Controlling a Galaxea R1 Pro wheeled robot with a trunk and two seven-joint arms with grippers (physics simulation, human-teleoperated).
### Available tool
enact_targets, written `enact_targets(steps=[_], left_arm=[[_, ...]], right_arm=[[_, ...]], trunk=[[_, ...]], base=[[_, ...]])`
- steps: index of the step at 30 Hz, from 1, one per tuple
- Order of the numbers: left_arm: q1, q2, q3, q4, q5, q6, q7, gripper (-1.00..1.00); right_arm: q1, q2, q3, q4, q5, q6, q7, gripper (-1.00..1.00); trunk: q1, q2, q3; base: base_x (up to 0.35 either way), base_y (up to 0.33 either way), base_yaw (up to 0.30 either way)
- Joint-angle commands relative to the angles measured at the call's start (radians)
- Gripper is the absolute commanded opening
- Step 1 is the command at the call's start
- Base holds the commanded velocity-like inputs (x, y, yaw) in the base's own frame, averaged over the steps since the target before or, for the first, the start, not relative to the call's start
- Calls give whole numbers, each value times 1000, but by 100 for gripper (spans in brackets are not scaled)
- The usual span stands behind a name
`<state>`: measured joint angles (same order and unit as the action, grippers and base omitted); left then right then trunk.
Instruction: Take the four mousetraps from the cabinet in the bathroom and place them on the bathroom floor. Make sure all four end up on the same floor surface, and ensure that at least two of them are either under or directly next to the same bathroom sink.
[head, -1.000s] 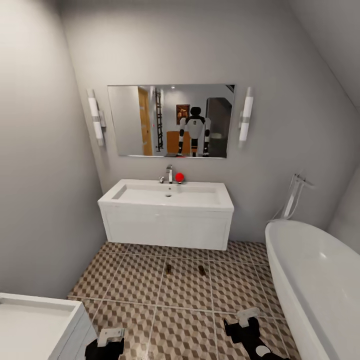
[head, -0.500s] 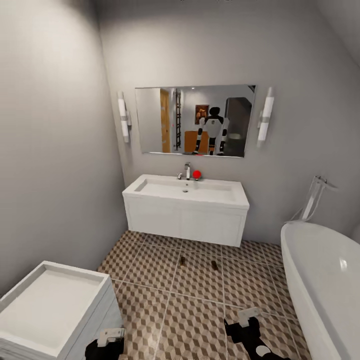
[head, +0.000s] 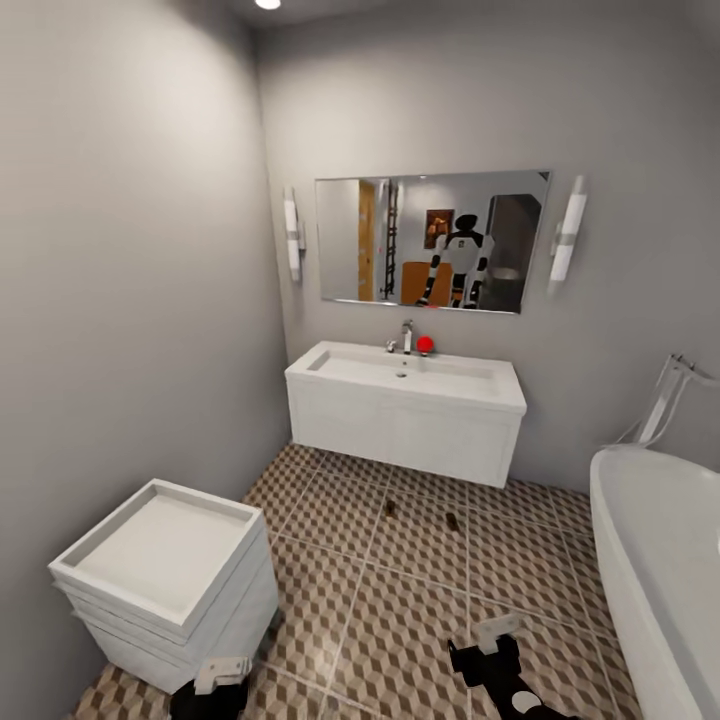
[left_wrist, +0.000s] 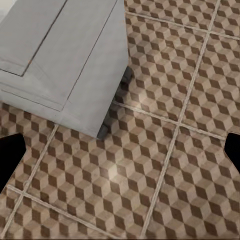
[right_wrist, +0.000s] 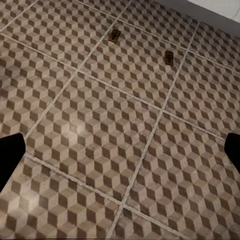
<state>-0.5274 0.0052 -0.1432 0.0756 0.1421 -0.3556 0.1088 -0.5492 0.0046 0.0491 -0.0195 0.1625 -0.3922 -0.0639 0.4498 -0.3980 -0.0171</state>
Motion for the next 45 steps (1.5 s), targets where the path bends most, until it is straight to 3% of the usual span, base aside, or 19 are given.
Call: enact_targets(steps=[1,11,45], left_arm=[[-2,-1,-9,4,10,-6,0,100],[-2,-1,-9,4,9,-6,-1,100],[-2,-4,-9,4,9,-6,-1,100]], right_arm=[[-1,0,5,1,6,-2,-7,100],[-1,1,5,1,6,-2,-7,100],[-1,1,5,1,6,-2,-7,100]], trunk=[[0,-2,-2],[0,-2,-2],[0,-2,-2]], base=[[-241,0,208],[-123,0,213],[-2,0,238]])
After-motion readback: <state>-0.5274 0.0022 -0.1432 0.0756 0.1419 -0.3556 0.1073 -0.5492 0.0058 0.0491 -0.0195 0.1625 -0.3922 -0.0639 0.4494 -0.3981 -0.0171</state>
